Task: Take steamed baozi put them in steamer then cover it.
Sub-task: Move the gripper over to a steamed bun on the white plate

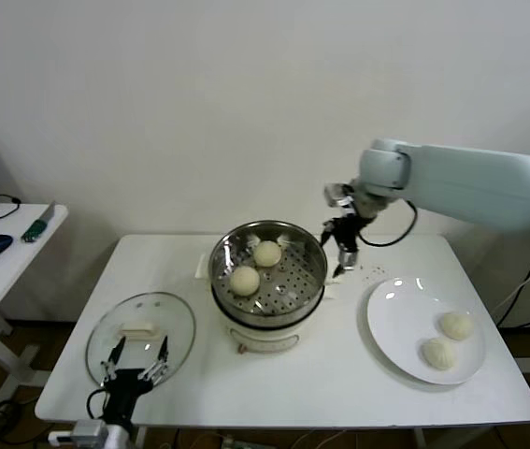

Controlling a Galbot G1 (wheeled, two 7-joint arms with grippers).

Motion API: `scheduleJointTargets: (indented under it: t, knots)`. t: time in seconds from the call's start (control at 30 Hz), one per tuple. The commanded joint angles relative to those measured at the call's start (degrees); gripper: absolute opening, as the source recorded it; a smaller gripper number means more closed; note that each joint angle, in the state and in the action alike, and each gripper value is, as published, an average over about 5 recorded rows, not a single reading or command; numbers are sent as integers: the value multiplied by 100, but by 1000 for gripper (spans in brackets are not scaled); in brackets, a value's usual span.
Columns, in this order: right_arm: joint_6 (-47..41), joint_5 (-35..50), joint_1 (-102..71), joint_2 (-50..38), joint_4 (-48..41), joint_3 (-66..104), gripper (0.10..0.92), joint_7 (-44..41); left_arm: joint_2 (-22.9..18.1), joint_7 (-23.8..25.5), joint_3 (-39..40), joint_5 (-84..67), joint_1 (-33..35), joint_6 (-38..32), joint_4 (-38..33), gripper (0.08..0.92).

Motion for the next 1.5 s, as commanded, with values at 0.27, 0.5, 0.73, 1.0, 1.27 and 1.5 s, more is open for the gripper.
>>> scheduleJointTargets:
  t: [0.27, 0.5, 0.73, 1.0, 1.27, 1.5]
  knots:
    - [211, -2286, -1602, -2369, 533, 839, 823, -134, -39, -8, 9, 125, 14, 133, -12, 823]
    - [377, -3055, -3123, -2738, 294, 1994, 823, -247, -92, -57, 23, 240, -7, 174, 18, 823]
    - [563, -3616, -4255, -2704, -107, 3119, 823, -321, -121, -108, 60, 333, -42, 217, 90, 823]
    - [697, -3814, -4534, -2425, -474, 3440, 823, -319, -143, -132, 70, 375, -89, 245, 144, 823]
    - [709, -3791, -4515, -2105, -625, 3407, 823, -338, -142, -147, 60, 390, -115, 261, 174, 823]
    - [711, -3737, -4446, -1930, -669, 3362, 801, -372, -128, -164, 40, 406, -106, 274, 163, 823]
